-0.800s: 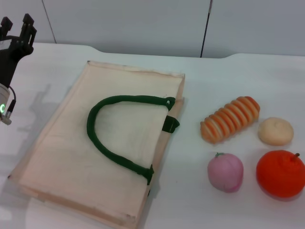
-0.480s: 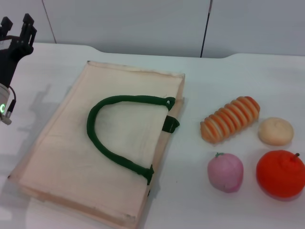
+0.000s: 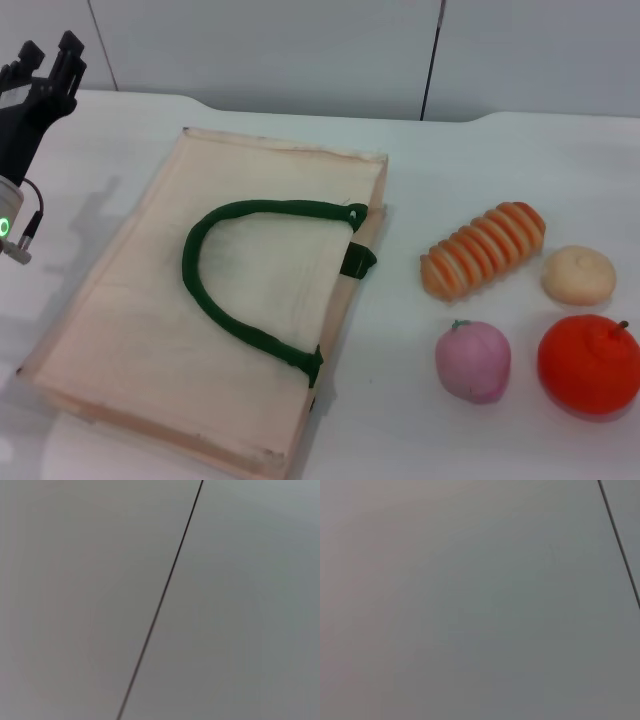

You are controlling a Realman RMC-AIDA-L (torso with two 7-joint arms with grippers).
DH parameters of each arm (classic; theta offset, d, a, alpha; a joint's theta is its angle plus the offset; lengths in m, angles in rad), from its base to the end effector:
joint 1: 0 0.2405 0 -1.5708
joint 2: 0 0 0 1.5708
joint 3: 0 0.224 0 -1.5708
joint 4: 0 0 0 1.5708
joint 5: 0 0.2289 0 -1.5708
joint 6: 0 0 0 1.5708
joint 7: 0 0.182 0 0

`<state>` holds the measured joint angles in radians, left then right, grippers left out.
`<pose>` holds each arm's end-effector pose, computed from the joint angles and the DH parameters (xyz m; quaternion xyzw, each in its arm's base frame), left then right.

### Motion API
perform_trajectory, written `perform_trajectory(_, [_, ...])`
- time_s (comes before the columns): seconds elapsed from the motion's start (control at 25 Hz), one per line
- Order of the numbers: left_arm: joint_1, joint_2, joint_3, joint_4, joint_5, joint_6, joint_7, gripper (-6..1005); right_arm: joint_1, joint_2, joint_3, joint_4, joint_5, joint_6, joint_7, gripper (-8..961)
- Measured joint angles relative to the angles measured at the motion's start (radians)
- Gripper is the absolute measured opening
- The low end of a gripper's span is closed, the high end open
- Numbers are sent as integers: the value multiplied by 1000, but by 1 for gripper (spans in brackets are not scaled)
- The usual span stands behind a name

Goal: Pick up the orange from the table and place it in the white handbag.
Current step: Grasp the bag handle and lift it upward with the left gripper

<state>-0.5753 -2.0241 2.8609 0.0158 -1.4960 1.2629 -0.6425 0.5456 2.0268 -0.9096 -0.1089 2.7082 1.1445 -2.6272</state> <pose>-0.3014 0.3993 0.0461 -0.6184 -0.3134 -0.4540 0.5597 0.3160 0.4104 0.0672 -0.6254 0.2762 0.3878 0.6182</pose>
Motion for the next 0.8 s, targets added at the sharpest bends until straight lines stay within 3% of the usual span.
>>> perform_trajectory(0.44, [-20,-1,1,-290,358,43,-632,576,3,-4,-4,0,-7,-12,5,891])
perform_trajectory(0.8, [-112,0,1,-520,736,105,-1069,575,4,-3,-3,-4,-7,-35,6,892])
